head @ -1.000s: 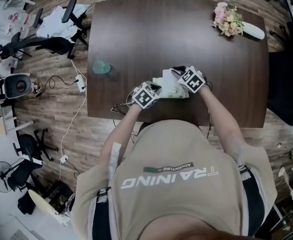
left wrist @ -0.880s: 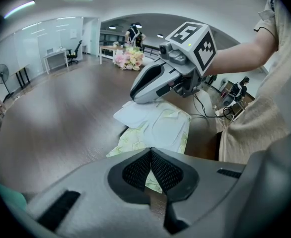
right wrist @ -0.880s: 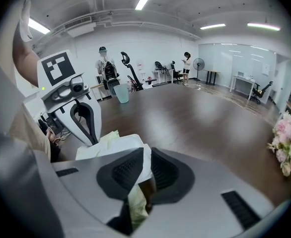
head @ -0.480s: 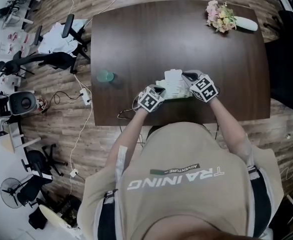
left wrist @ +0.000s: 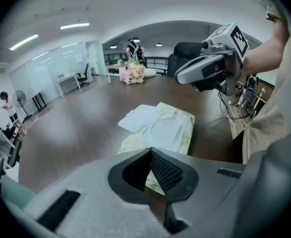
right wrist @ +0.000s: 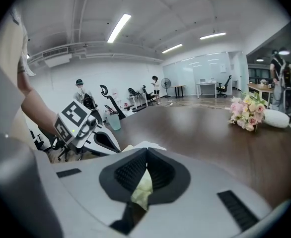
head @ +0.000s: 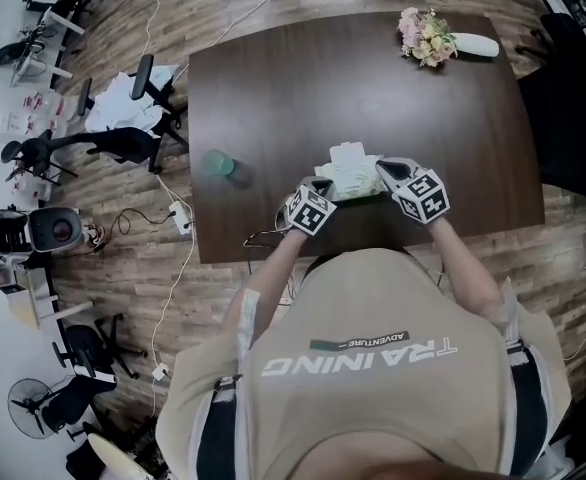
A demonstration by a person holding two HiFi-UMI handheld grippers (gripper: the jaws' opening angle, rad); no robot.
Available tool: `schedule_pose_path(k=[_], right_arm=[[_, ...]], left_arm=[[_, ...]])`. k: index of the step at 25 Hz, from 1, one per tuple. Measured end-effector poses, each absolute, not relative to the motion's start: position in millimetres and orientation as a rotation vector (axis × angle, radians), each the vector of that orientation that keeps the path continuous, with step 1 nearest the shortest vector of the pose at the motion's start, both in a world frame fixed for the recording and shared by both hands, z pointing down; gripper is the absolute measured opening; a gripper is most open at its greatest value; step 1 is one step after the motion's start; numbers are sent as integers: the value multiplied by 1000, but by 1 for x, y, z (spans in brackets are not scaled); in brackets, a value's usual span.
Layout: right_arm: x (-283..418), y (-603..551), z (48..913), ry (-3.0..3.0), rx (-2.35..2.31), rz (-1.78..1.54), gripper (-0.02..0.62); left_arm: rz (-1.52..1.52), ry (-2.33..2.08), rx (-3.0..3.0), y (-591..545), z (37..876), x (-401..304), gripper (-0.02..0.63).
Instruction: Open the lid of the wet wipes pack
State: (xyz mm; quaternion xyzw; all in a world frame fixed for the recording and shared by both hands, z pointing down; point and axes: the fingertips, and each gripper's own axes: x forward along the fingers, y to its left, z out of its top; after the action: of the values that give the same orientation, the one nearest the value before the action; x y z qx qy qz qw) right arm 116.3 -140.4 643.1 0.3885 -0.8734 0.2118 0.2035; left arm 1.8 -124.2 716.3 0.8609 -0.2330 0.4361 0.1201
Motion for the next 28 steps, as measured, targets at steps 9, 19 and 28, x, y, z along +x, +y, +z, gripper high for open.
schedule_pose_path(k=[9, 19, 28], right_arm=[[128, -118, 620, -2453, 1161, 543, 14], [120, -123, 551, -2553, 1128, 396, 14], [109, -145, 486, -2615, 1100, 161, 14]], left_arm=[[963, -787, 2464, -128, 670, -5, 9], [662, -874, 2514, -139, 578, -3, 9], [579, -937, 2694, -156, 497, 0, 9]])
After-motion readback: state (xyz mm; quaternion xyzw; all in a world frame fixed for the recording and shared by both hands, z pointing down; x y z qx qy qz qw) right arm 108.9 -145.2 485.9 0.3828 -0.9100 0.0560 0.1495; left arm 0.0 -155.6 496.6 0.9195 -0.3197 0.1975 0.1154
